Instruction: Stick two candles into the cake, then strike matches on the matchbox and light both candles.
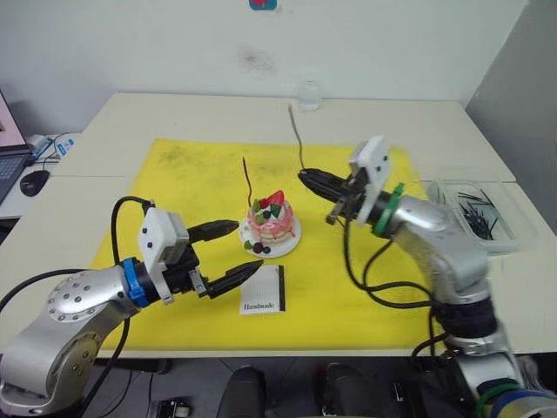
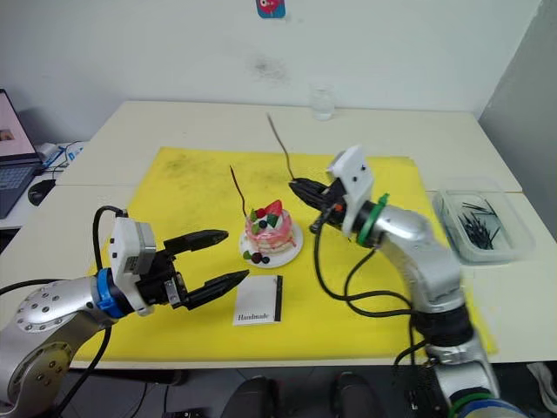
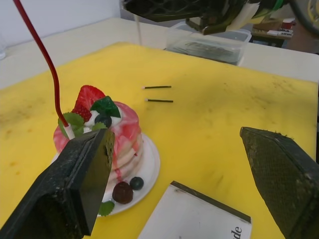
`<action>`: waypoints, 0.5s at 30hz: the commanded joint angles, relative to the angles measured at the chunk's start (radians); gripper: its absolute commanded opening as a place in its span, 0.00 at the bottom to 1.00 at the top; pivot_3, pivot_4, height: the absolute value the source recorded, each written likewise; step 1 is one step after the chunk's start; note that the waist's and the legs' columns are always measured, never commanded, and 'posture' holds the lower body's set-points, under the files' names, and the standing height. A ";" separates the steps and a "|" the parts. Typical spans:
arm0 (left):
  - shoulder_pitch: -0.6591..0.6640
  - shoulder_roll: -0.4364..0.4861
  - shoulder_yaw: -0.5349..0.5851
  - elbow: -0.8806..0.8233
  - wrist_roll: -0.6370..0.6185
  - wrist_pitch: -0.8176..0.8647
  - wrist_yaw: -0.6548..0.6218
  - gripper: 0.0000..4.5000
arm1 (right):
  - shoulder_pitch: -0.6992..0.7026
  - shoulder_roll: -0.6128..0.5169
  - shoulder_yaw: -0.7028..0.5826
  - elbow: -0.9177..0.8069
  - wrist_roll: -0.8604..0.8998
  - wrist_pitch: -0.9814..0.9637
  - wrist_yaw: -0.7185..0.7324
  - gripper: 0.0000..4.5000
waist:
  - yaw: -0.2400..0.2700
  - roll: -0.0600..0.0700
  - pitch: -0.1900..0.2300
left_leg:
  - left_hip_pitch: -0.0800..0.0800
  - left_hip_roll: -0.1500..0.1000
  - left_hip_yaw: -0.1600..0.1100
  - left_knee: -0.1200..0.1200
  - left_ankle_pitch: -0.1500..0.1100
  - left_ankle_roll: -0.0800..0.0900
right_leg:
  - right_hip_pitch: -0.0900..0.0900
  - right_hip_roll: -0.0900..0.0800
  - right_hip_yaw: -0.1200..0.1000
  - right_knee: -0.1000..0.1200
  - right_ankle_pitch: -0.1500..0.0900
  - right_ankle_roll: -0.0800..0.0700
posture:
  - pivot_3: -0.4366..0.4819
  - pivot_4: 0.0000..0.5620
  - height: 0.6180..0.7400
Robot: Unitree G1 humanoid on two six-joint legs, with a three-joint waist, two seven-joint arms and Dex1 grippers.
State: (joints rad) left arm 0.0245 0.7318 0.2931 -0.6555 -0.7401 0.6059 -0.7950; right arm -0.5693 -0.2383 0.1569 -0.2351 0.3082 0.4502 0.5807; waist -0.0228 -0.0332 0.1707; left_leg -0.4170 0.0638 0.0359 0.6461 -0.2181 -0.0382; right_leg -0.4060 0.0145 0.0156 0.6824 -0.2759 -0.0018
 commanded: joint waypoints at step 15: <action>-0.034 0.011 -0.019 -0.014 -0.044 0.007 0.025 1.00 | 0.044 0.120 0.026 0.158 -0.087 -0.333 -0.018 0.00 | -0.004 0.000 0.000 | 0.004 0.000 -0.001 0.000 0.000 0.000 | -0.001 0.001 -0.001 0.007 -0.001 -0.002 | 0.48 0.27 0.91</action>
State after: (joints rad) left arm -0.0050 0.7322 0.2748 -0.6543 -0.7834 0.6244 -0.7690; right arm -0.5232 -0.1225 0.1815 -0.0355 0.2138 0.1338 0.5557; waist -0.0265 -0.0330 0.1708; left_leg -0.4132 0.0642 0.0351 0.6461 -0.2178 -0.0381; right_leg -0.4066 0.0155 0.0152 0.6898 -0.2766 -0.0040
